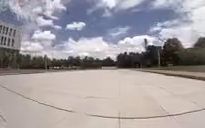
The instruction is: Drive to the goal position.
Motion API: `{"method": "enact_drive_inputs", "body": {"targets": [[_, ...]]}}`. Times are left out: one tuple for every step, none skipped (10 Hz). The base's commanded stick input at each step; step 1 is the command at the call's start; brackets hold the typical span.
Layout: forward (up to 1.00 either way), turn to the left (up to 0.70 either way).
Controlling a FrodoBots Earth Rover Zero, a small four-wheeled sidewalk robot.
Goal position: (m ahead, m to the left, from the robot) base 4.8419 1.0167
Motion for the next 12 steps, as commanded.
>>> {"method": "enact_drive_inputs", "body": {"targets": [[0.70, 0.00], [0.70, 0.02], [0.70, 0.02], [0.70, 0.02], [0.70, 0.02], [0.70, 0.01], [0.70, 0.00], [0.70, 0.00], [0.70, 0.00], [0.70, 0.02], [0.70, 0.02], [0.70, 0.02]]}}
